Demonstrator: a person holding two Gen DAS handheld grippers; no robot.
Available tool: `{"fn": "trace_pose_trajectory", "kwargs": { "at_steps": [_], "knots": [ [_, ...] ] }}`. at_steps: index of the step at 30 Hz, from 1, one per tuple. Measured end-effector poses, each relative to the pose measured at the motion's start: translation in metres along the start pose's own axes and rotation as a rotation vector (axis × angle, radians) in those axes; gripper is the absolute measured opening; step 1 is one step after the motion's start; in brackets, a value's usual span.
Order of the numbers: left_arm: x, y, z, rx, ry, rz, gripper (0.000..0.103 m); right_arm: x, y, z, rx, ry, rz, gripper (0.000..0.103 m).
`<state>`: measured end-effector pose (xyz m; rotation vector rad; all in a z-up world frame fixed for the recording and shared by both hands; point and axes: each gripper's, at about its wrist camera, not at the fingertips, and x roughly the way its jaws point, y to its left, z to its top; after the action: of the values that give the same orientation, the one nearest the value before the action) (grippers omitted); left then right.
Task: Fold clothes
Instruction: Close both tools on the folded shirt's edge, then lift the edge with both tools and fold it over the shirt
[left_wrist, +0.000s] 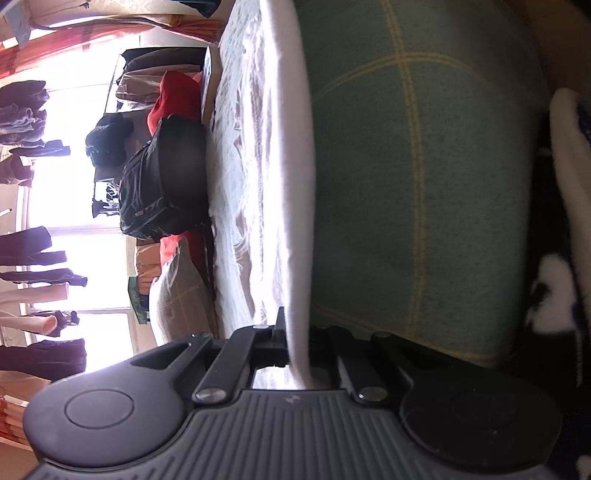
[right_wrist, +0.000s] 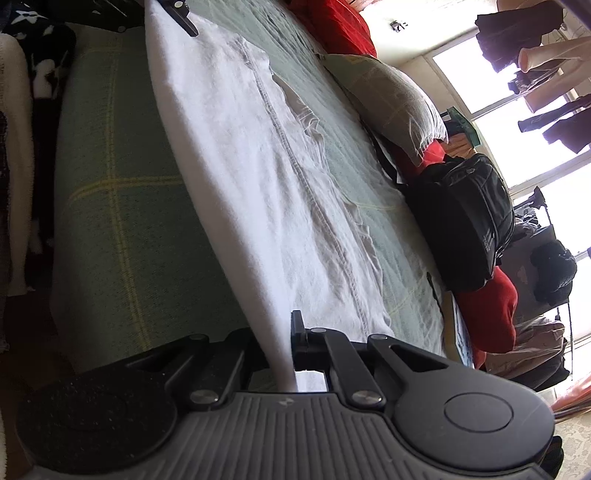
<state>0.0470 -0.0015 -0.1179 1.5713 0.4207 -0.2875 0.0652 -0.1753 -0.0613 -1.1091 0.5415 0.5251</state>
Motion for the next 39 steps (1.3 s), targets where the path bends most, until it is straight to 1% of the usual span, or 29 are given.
{"fn": "trace_pose_trajectory", "kwargs": {
  "at_steps": [2,5,6,7,9,12,16,19,21,22,24,25,27,28,30,31,32,34,36,38,39],
  "knots": [
    [0.003,-0.001,0.001,-0.011,0.001,-0.021,0.000,0.000,0.002,-0.002,0.013,-0.003,0.015,0.004],
    [0.001,-0.001,0.002,-0.051,0.009,-0.074,0.003,0.001,0.003,-0.006,0.048,0.001,0.055,0.007],
    [0.000,0.001,0.001,-0.073,0.009,-0.085,0.007,0.001,0.002,-0.008,0.063,0.002,0.072,0.008],
    [-0.003,0.004,-0.001,-0.096,0.009,-0.098,0.008,0.001,0.001,-0.011,0.078,0.003,0.089,0.011],
    [-0.010,0.012,-0.008,-0.158,0.011,-0.151,0.011,-0.002,-0.002,-0.016,0.114,0.008,0.132,0.014],
    [-0.030,0.021,-0.029,-0.245,0.002,-0.234,0.011,-0.015,-0.013,-0.031,0.181,0.005,0.192,0.017],
    [-0.031,0.050,-0.048,-0.425,-0.003,-0.269,0.011,-0.048,-0.031,-0.055,0.268,-0.028,0.255,0.030],
    [-0.030,0.073,-0.062,-0.568,-0.006,-0.286,0.011,-0.067,-0.049,-0.065,0.357,-0.089,0.257,0.034],
    [-0.029,0.088,-0.071,-0.663,-0.008,-0.298,0.012,-0.063,-0.065,-0.063,0.440,-0.143,0.261,0.036],
    [-0.025,0.094,-0.072,-0.716,-0.010,-0.317,0.012,-0.059,-0.069,-0.060,0.474,-0.166,0.273,0.039],
    [-0.013,0.090,-0.077,-0.802,-0.008,-0.372,0.012,-0.043,-0.070,-0.053,0.511,-0.183,0.311,0.041],
    [-0.008,0.085,-0.079,-0.834,0.001,-0.400,0.012,-0.034,-0.067,-0.050,0.517,-0.173,0.327,0.041],
    [-0.025,0.058,-0.104,-0.889,0.032,-0.446,0.012,-0.016,-0.060,-0.047,0.533,-0.140,0.362,0.041],
    [-0.029,0.046,-0.112,-0.908,0.050,-0.462,0.012,-0.007,-0.056,-0.049,0.542,-0.117,0.379,0.041],
    [-0.036,0.042,-0.124,-0.961,0.057,-0.478,0.012,0.001,-0.047,-0.060,0.560,-0.062,0.381,0.042],
    [-0.039,0.043,-0.130,-0.991,0.056,-0.483,0.013,0.005,-0.043,-0.066,0.572,-0.036,0.382,0.045],
    [-0.043,0.047,-0.134,-1.017,0.058,-0.484,0.016,0.004,-0.044,-0.075,0.606,-0.034,0.384,0.046],
    [-0.041,0.065,-0.134,-1.045,0.042,-0.460,0.023,-0.001,-0.055,-0.086,0.708,-0.062,0.395,0.048],
    [-0.038,0.084,-0.132,-1.069,0.019,-0.430,0.039,-0.005,-0.070,-0.094,0.808,-0.096,0.394,0.051],
    [-0.030,0.103,-0.128,-1.102,0.001,-0.403,0.048,0.000,-0.088,-0.091,0.901,-0.145,0.400,0.057],
    [-0.019,0.109,-0.125,-1.142,0.001,-0.407,0.050,0.004,-0.096,-0.089,0.945,-0.166,0.404,0.059]
  ]
}}
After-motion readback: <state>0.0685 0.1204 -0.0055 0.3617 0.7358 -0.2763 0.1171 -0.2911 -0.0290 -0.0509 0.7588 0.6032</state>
